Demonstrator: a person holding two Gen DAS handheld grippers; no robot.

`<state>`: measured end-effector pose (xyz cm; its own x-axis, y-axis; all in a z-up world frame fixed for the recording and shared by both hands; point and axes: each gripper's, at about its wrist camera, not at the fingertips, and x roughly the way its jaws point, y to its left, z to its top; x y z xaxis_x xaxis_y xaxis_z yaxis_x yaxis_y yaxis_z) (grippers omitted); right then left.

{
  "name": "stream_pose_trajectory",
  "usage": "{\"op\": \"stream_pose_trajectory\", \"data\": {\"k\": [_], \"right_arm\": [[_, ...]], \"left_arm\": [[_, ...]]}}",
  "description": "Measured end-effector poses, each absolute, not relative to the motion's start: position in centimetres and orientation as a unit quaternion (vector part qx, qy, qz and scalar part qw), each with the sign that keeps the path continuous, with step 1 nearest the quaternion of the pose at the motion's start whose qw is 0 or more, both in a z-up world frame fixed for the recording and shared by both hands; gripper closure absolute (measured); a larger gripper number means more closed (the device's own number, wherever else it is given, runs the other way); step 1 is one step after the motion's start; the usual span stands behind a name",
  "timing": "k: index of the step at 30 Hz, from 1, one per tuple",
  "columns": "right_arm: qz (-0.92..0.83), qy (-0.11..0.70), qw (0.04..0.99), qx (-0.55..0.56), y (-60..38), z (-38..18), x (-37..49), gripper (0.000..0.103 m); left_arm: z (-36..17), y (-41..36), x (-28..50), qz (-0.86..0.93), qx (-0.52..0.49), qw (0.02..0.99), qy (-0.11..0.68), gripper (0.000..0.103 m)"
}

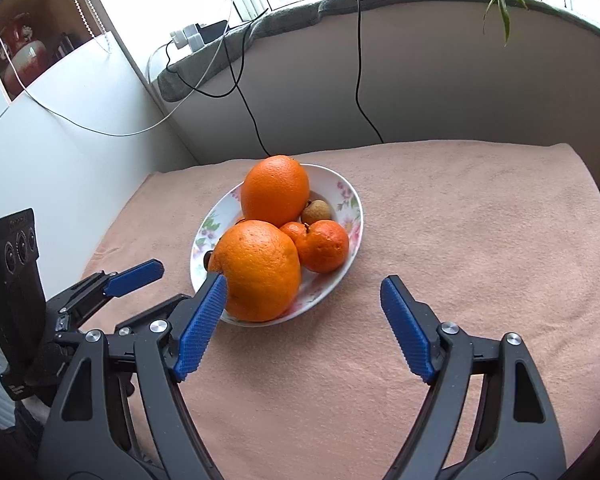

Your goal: Organize fruits

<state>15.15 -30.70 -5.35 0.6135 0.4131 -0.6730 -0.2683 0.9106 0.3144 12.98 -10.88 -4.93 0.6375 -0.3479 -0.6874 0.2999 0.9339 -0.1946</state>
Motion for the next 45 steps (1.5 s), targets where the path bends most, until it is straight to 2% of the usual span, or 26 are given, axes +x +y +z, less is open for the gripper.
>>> {"op": "stream_pose_trajectory", "data": {"k": [11, 14, 17, 24, 45], "right_arm": [[0.141, 0.333, 0.932, 0.038, -30.8, -4.3, 9.8, 0.021], [0.128, 0.327, 0.935, 0.053, -31.6, -4.2, 8.7, 0.021], [0.111, 0.319, 0.939, 0.070, -32.5, -4.2, 7.8, 0.012], [0.082, 0.304, 0.948, 0.051, -32.3, -3.3, 6.7, 0.012], [0.089, 0.309, 0.946, 0.044, -30.9, -3.4, 6.3, 0.012]], "left_arm": [[-2.8, -9.4, 8.8, -0.136, -0.013, 0.928, 0.345, 0.027], [-2.2, -9.2, 7.7, -0.123, -0.009, 0.936, 0.330, 0.023], [-1.7, -9.4, 6.8, -0.117, 0.001, 0.940, 0.319, 0.023], [-1.2, -9.0, 5.8, -0.109, -0.004, 0.944, 0.312, 0.022], [-1.2, -8.6, 5.2, -0.109, -0.014, 0.944, 0.312, 0.020]]}}
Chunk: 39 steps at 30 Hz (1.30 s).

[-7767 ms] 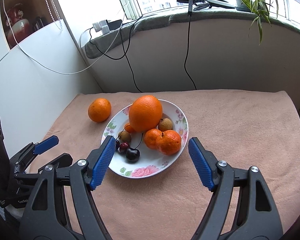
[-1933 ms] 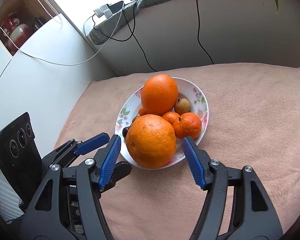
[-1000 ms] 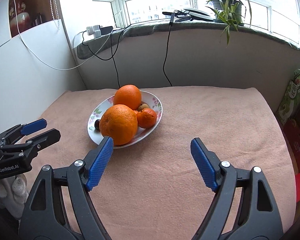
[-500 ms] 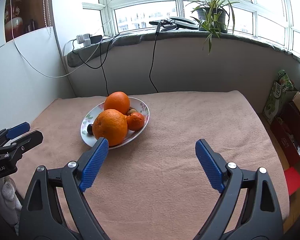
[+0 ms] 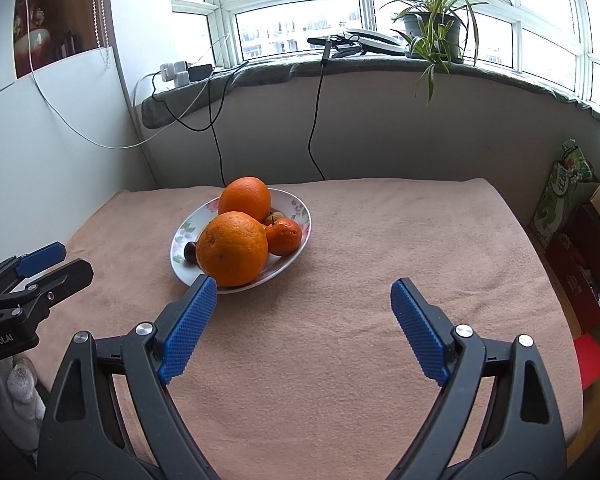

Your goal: Organize fruits

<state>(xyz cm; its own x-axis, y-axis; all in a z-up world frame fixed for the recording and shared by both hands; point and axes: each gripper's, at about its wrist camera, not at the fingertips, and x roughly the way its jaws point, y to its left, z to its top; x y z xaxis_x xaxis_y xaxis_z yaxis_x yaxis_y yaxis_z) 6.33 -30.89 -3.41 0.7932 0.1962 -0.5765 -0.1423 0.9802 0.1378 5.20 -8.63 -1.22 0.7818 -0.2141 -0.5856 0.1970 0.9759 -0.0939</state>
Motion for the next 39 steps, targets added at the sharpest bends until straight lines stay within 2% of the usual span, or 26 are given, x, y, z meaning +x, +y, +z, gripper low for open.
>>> {"op": "stream_pose_trajectory", "data": {"k": [39], "right_arm": [[0.089, 0.327, 0.940, 0.047, -30.7, -4.6, 6.8, 0.012]], "left_arm": [[-1.5, -8.5, 5.4, -0.113, -0.020, 0.944, 0.309, 0.020]]}}
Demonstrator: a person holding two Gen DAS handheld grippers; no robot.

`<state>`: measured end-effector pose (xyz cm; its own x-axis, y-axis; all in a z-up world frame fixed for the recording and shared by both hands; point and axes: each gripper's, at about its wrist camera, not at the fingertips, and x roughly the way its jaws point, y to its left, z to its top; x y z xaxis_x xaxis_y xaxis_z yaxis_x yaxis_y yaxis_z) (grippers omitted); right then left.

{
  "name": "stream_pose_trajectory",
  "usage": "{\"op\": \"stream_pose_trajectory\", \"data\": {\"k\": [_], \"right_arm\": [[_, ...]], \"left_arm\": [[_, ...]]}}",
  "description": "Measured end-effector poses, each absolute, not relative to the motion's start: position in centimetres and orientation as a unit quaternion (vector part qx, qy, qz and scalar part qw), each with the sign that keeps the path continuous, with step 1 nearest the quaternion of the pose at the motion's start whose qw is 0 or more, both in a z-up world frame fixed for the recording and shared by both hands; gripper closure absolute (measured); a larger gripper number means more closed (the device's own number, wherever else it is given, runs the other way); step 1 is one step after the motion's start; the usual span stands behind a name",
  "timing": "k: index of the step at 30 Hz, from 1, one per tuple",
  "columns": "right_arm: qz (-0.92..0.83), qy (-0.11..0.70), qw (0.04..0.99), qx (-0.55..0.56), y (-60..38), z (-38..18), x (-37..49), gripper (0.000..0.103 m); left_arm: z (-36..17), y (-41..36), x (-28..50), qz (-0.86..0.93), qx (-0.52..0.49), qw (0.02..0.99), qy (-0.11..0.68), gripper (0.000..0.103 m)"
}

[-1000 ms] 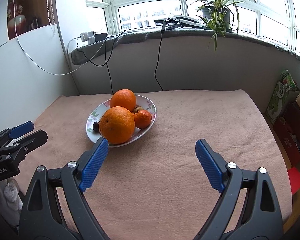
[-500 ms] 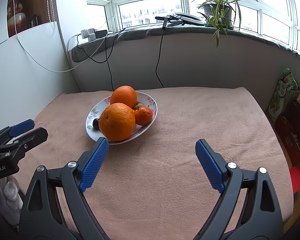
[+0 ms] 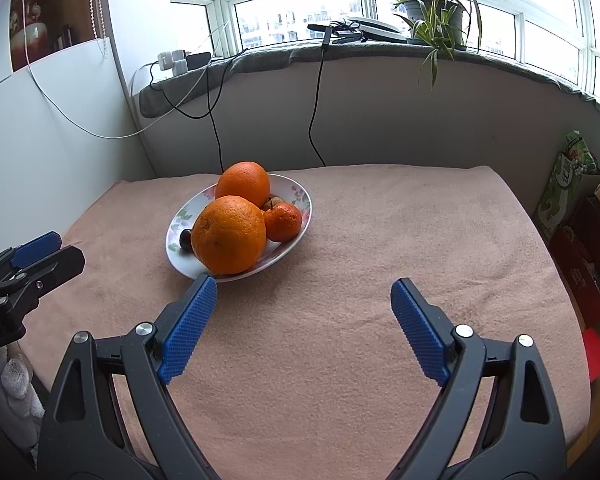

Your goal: Organize fruits

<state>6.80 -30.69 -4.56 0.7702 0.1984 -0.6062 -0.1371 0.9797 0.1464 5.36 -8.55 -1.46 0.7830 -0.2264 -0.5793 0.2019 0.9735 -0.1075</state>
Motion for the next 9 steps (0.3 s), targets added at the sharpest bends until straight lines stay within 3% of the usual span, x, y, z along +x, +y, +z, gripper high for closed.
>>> {"op": "stream_pose_trajectory", "data": {"k": [9], "right_arm": [[0.085, 0.332, 0.938, 0.051, -31.05, -4.84, 7.10, 0.012]], "left_arm": [[-1.66, -8.38, 5.41, -0.115, -0.024, 0.944, 0.309, 0.020]]}}
